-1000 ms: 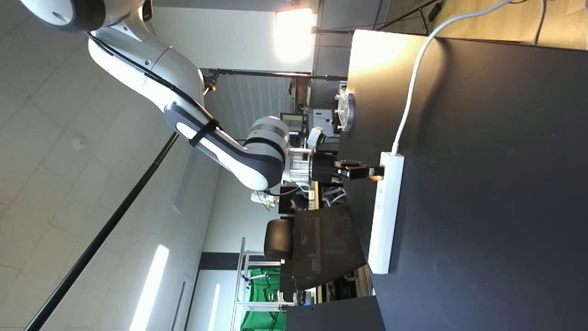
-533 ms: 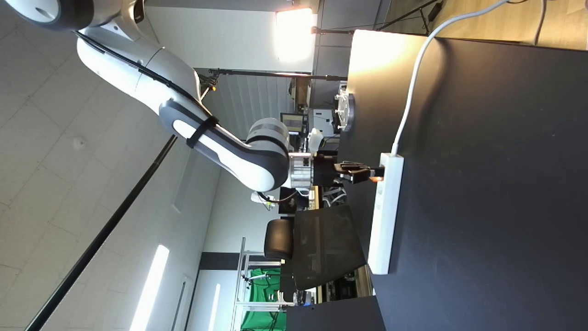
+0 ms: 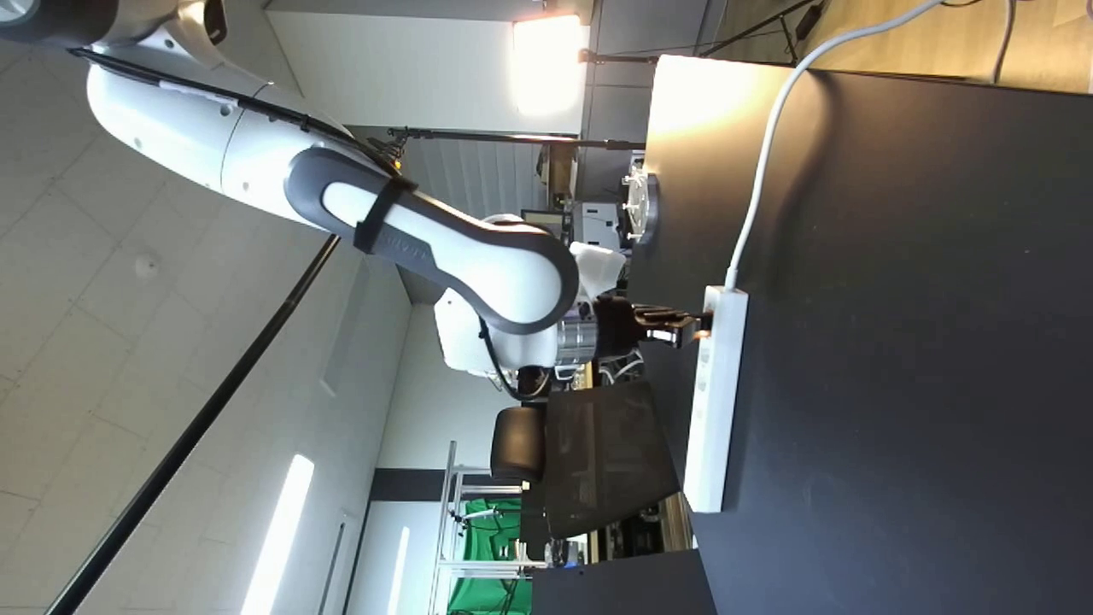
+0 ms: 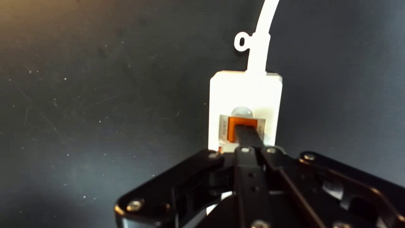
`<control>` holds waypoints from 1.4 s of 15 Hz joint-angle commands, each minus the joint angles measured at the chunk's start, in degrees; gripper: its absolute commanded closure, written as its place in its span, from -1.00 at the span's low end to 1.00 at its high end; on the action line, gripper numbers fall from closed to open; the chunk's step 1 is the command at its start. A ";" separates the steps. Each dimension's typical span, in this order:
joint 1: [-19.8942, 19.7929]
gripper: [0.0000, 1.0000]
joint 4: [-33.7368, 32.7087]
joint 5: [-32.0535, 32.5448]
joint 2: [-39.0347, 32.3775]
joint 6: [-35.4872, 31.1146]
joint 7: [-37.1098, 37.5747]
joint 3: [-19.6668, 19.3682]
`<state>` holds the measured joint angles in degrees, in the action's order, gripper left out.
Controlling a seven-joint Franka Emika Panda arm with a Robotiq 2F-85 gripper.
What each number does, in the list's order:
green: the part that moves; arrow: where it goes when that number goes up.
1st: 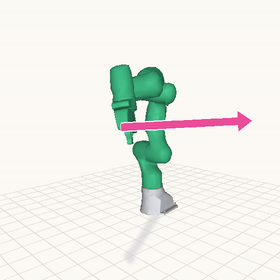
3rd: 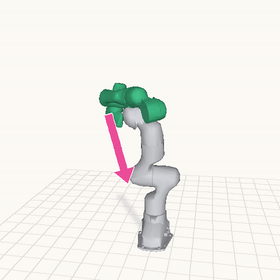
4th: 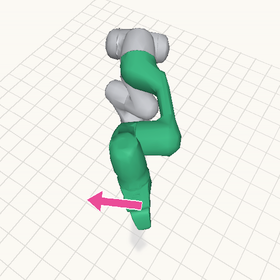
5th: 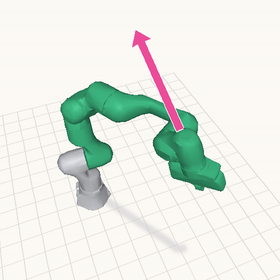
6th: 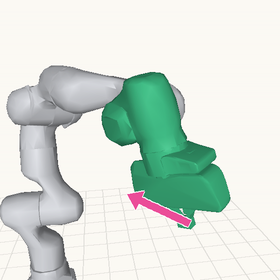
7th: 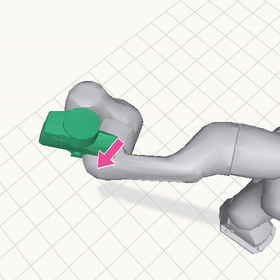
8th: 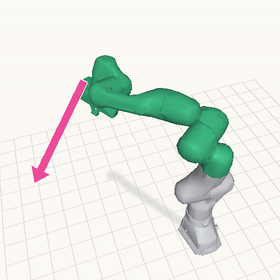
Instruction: Flip the first switch from the right of the adaptor.
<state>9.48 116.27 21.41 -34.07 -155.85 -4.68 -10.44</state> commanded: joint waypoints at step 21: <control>-9.50 0.05 -4.09 -11.32 11.99 30.00 -18.42 11.53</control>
<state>3.11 114.71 13.62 -21.71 -132.64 -16.96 -1.49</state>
